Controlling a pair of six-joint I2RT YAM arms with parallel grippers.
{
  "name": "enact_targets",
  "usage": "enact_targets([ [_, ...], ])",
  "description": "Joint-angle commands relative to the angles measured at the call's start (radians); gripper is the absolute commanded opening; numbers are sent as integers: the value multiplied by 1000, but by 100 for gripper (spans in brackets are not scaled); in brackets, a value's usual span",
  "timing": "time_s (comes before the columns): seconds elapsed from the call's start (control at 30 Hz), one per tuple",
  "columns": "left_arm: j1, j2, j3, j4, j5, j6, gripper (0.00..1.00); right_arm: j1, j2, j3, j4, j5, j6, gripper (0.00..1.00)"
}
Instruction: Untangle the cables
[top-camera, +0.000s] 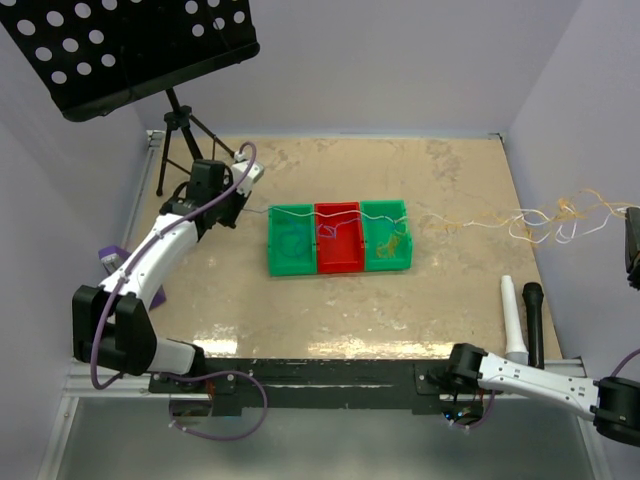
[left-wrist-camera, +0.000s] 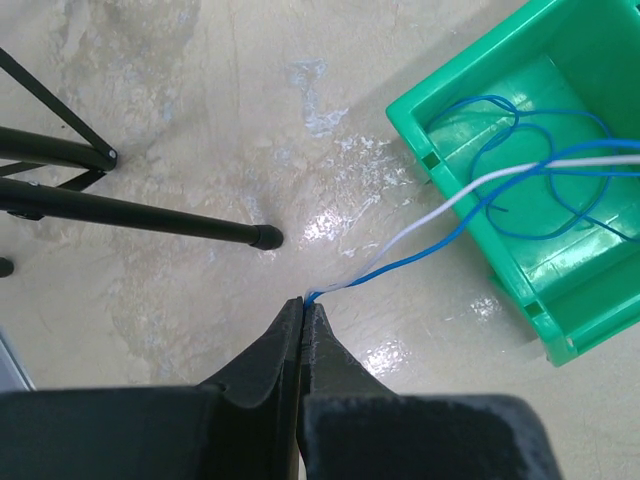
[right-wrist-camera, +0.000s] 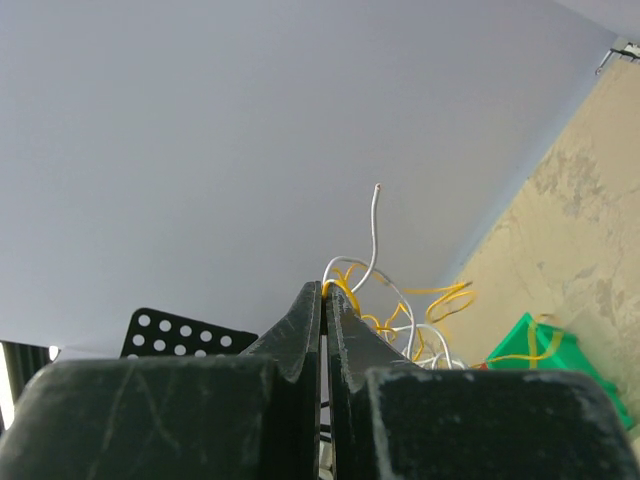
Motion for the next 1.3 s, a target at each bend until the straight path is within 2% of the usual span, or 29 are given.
enact_targets([
  [0.0, 8, 3, 67, 26, -15, 13, 0, 21, -29, 49, 56, 44, -74, 0],
  [0.13, 8, -41, 93, 28, 89, -5, 0, 19, -35, 11, 74, -2, -74, 0],
  [0.23, 8, -51, 200, -30, 152, -27, 0, 21, -24, -32, 24, -51, -11, 0],
  [0.37, 6, -75, 357, -123, 307, -28, 0, 21, 6, -133, -21, -143, 70, 0],
  [0.47, 5, -97, 446, -190, 423, -5, 0, 21, 28, -280, -29, -250, 147, 0],
  [0.73, 2, -158, 543, -350, 706, 165, 0, 21, 98, -641, 226, -631, 76, 0],
  [0.87, -15, -163, 567, -465, 806, 269, 0, 21, 174, -683, 343, -732, -2, 0],
  [1.03, -53, -163, 561, -596, 849, 375, 0, 21, 243, -672, 493, -786, -92, 0],
  [1.27, -147, -170, 436, -632, 831, 420, 0, 21, 338, -707, 683, -883, -180, 20],
])
